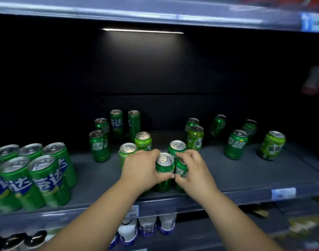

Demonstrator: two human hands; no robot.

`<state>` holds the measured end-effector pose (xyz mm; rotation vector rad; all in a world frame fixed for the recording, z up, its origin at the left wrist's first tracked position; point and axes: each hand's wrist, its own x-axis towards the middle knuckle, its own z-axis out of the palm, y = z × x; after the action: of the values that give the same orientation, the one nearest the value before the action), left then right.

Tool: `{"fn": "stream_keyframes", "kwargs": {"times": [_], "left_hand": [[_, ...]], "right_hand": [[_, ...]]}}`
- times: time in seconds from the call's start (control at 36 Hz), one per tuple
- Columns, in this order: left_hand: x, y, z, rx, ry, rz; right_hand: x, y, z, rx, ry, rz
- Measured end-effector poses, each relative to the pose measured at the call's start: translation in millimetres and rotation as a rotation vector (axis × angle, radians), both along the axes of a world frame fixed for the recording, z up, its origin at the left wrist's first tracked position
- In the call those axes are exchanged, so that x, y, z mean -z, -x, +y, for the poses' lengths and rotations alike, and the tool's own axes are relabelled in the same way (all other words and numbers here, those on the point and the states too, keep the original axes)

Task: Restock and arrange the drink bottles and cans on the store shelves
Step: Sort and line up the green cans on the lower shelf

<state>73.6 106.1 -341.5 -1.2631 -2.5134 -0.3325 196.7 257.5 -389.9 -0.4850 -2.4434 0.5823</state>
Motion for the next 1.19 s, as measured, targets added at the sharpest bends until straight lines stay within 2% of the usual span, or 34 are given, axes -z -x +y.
{"fn": "stream_keyframes", "kwargs": {"times": [0.31,0.81,1.06,1.19], "left_hand": [[-2,-24,28,0.016,-0.013,-0.031],[1,-109,164,-0.009,-0.005,-0.002],[6,-117,172,-0.048,0.016,0.066],[2,-116,172,-0.024,0.061,0.009]], "right_hand": [[-9,-23,36,-0.053,0.002,-0.072],[-16,-106,169,-0.051,0.001,-0.12],[-10,-108,180,-0.103,-0.056,-0.139],[-23,-112,178,-0.106,-0.078,-0.198]]}}
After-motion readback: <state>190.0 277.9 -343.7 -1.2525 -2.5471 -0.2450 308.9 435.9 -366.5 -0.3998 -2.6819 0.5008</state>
